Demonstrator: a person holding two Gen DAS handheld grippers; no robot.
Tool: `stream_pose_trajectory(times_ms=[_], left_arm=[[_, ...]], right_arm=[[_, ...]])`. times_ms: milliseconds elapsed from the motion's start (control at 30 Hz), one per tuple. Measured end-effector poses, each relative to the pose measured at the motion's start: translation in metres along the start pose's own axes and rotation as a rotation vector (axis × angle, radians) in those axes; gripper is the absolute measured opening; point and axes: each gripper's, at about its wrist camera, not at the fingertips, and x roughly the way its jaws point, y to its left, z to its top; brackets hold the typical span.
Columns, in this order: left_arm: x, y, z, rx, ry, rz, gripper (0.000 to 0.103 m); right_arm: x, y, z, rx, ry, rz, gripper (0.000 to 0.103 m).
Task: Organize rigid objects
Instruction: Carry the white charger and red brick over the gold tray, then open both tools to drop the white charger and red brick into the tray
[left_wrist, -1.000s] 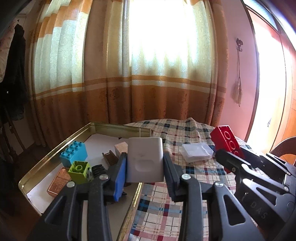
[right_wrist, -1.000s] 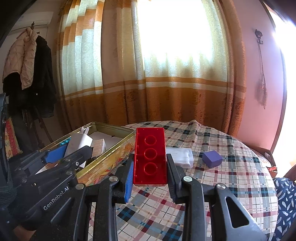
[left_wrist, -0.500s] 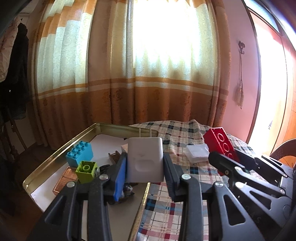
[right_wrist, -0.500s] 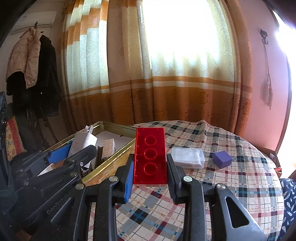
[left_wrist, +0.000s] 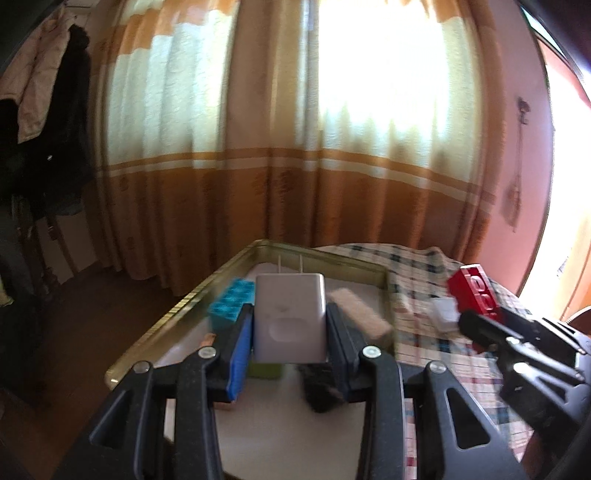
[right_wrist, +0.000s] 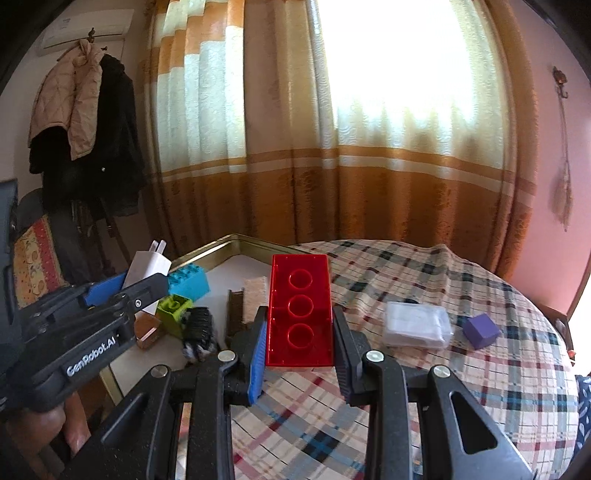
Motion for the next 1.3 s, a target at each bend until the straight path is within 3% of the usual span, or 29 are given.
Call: stream_pose_trajectory(times_ms=[333,533,867,933,1000,1067,1167,1233,1300], left_arm=[[0.022,0.044,0.009,-0.034,0.082,0.103,0.037],[0.042,0.05,0.004,-0.019,0.168,0.097,0.037],[0.048,0.055,0.0,-0.012,0.205,0.114,0.037],[0.047,0.055,0.001,-0.007,0.198,0.125,0.039],[0.044,0.055,0.003,-0.009,0.189,0.137,0.054],[0.039,0.055,0.005,-0.015,0.171,0.155,0.075],[0.033,0.056,0.008,-0.039,0.152,0.147,0.093],[0.029,0.052,0.009,-0.041,0.136,0.145,0.102],[0.027,0.046,0.01,-0.027,0.136,0.142,0.102]], right_arm=[[0.031,0.038,0.015,-0.056,0.087,0.103,0.034],[0.058,0.053,0.018,-0.073,0.165,0.152,0.034],[0.081,0.068,0.016,-0.106,0.23,0.196,0.034],[0.082,0.071,0.015,-0.12,0.226,0.189,0.041],[0.081,0.072,0.015,-0.122,0.223,0.195,0.047],[0.078,0.071,0.014,-0.122,0.219,0.197,0.05],[0.067,0.064,0.015,-0.118,0.201,0.192,0.056],[0.059,0.054,0.016,-0.112,0.187,0.174,0.062],[0.052,0.042,0.017,-0.093,0.174,0.167,0.067]])
